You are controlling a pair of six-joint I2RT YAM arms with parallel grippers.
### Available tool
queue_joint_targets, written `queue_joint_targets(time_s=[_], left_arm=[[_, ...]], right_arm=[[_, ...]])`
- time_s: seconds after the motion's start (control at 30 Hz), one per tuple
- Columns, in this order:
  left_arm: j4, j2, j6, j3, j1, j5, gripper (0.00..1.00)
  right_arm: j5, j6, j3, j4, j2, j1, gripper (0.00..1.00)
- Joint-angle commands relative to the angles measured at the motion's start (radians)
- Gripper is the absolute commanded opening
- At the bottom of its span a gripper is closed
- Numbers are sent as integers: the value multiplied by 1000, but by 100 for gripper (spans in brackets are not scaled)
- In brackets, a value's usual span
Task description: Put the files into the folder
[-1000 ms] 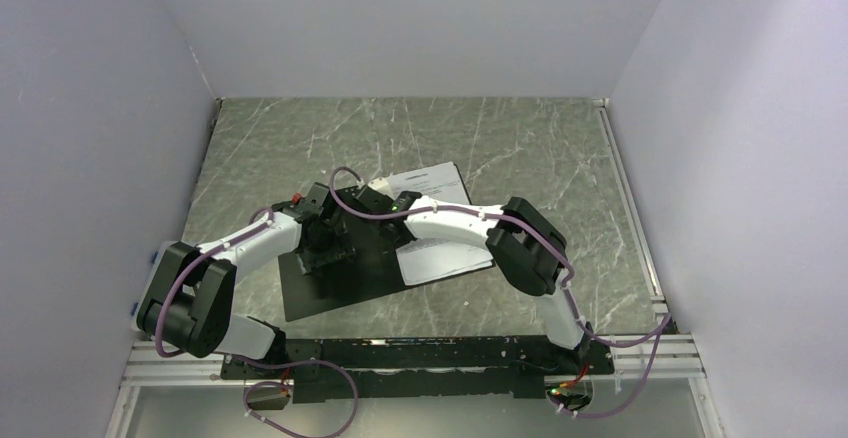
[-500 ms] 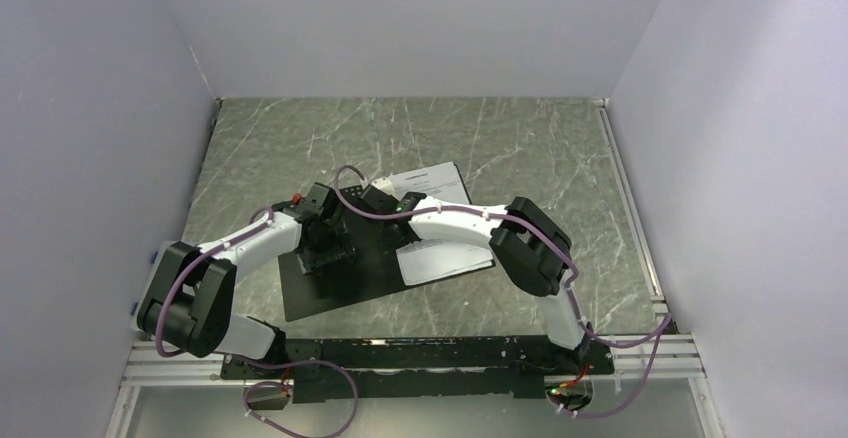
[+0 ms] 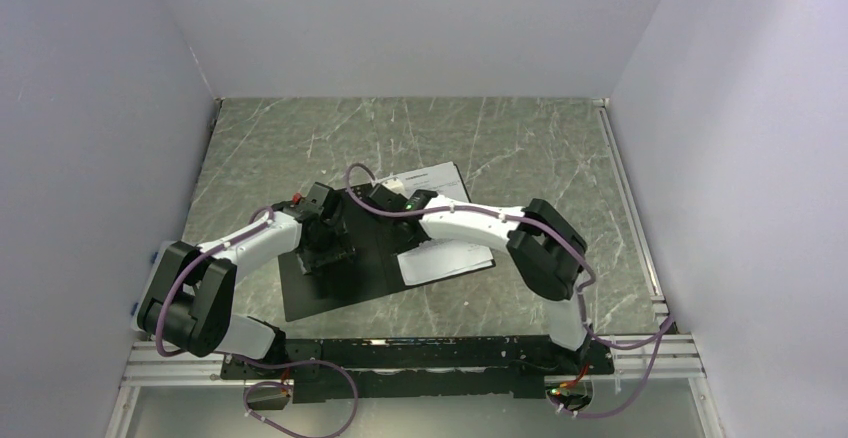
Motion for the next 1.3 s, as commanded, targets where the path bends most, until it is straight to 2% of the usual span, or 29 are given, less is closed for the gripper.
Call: queue_joint_targets(time_s=[0.0, 0.23, 0.4, 0.67, 0.8, 1.07, 1.27], left_arm=[[126, 149, -73, -128, -17, 177, 77], [37, 70, -63, -71, -17, 165, 78], [-88, -9, -44, 19, -17, 133, 83], [-321, -131, -22, 203, 13, -3, 93], [-411, -154, -7, 267, 49, -47, 93], [-518, -150, 71, 353, 219, -102, 93], [-511, -139, 144, 365, 399, -45, 93]], right_arm=[[47, 20, -7, -18, -145, -8, 7], [93, 9, -47, -22, -291, -31, 17], [108, -7, -122, -11, -399, -83, 27], [48, -66, -282, 49, -542, -244, 47], [13, -93, -332, 82, -573, -337, 55], [-82, -117, -395, 161, -557, -477, 66], [-136, -130, -394, 197, -516, -528, 70]])
